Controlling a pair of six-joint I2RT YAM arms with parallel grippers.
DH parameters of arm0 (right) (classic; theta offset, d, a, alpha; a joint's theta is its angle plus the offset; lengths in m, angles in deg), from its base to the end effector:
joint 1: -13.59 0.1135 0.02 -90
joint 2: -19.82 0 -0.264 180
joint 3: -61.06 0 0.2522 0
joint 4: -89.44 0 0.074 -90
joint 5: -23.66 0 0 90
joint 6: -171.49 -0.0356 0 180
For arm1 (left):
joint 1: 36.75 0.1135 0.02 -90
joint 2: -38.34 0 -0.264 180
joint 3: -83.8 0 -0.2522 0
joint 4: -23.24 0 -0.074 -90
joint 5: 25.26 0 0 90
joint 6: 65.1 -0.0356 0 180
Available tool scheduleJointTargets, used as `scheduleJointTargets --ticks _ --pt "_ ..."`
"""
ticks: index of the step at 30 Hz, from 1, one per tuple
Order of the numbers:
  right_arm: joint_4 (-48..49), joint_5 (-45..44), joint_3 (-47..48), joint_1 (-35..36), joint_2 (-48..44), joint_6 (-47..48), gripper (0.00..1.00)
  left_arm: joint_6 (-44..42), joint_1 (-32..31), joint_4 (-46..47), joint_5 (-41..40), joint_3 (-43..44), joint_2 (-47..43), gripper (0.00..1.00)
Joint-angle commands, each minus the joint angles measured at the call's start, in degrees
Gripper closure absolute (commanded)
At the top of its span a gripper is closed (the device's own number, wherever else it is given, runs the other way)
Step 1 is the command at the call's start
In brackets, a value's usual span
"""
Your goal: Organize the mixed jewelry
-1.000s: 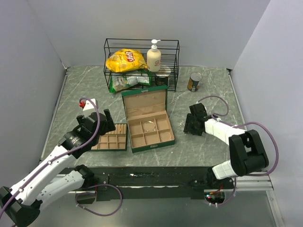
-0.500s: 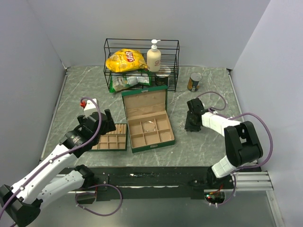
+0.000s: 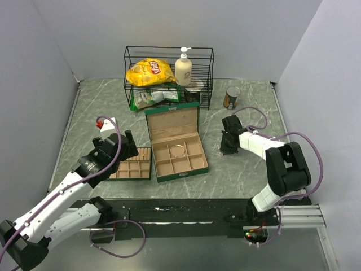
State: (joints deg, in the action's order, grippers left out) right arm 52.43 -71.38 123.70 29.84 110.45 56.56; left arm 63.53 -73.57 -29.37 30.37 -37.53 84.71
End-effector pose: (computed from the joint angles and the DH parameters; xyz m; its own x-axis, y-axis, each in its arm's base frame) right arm 0.2811 0.0787 0.1599 -0.8915 0.1775 -0.4168 0.1463 0.9836 0.1059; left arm 0.1426 -0.0817 0.2914 -0.4982 -0.2707 -0.8237 -0.2061 0.9598 -0.1908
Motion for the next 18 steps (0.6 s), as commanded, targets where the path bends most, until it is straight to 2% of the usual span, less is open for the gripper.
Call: scheduleJointTargets --ticks 1,12,16,17,18 --pt "-0.05 0.38 0.17 -0.25 0.09 1.37 1.0 -0.14 0.26 0.44 -0.26 1.5 -0.14 0.04" --pt "-0.4 2.05 -1.42 -0.17 -12.83 3.48 1.0 -0.4 0.26 0.71 0.27 1.59 -0.05 0.04" --pt "-1.71 1.7 -1.07 -0.17 -14.6 3.22 0.99 -0.4 0.26 0.71 0.27 1.5 -0.49 0.04" --pt "-1.89 1.7 -0.98 -0.17 -14.08 3.22 0.86 -0.4 0.26 0.79 0.27 1.5 -0.58 0.04" --pt "-2.41 1.61 -0.29 -0.25 -12.16 3.22 0.67 -0.4 0.26 0.79 0.27 1.5 -0.67 0.04"
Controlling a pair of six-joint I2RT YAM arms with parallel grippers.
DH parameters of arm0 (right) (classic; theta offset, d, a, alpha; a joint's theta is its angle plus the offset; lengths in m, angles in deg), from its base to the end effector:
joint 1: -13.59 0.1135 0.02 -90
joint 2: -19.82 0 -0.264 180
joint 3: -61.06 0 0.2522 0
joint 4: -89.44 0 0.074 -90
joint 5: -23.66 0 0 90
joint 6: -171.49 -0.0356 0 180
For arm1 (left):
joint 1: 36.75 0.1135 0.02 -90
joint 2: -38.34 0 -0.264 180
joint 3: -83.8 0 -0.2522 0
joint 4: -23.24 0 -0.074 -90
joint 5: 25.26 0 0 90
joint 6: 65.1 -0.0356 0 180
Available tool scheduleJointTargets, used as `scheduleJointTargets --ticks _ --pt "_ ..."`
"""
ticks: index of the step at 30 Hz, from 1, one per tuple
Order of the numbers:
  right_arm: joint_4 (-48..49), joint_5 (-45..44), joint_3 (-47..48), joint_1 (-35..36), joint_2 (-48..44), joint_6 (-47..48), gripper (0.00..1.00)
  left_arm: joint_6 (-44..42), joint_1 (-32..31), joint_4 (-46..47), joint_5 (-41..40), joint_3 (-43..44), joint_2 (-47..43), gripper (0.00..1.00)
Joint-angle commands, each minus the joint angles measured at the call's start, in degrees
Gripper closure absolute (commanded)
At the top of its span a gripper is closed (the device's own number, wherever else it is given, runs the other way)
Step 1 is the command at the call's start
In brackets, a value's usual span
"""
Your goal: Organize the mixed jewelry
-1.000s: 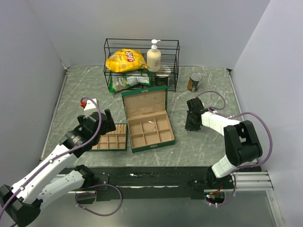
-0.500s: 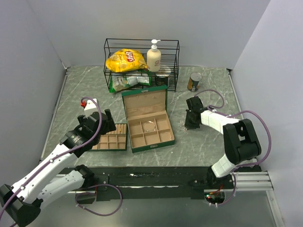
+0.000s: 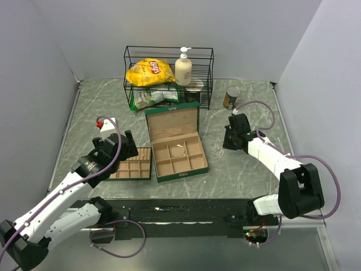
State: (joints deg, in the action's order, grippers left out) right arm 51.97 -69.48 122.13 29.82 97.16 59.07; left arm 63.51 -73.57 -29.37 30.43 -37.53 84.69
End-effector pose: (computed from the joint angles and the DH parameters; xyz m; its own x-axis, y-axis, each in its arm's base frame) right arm 0.2589 0.0733 0.2121 -0.8103 0.1608 -0.5636 0.0661 0.9806 0.1847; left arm 0.1425 -0.0816 0.2915 -0.4986 -0.2706 -0.8235 -0.2052 0.9599 -0.1912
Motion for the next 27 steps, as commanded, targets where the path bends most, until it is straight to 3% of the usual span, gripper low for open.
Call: scheduleJointTargets --ticks 1,3,6,15,27 --pt "-2.57 -0.64 1.64 -0.15 2.28 0.44 0.62 -0.38 0.26 0.88 0.2 1.41 -0.82 0.04" --pt "-2.66 -0.73 2.17 -0.06 5.26 0.18 0.52 -0.38 0.26 0.79 0.2 1.5 -0.82 0.04" --pt "-2.31 -1.43 2.44 1.08 7.55 0.53 0.45 -0.29 0.26 0.71 0.12 1.5 -0.82 0.04" --pt "-7.67 -9.86 8.41 7.59 14.84 -1.22 0.48 -0.29 0.26 0.62 0.12 1.5 -0.64 0.04" --pt "-8.47 -10.14 7.71 8.64 17.93 -3.95 0.5 -0.38 0.17 0.79 0.11 1.5 -0.82 0.04"
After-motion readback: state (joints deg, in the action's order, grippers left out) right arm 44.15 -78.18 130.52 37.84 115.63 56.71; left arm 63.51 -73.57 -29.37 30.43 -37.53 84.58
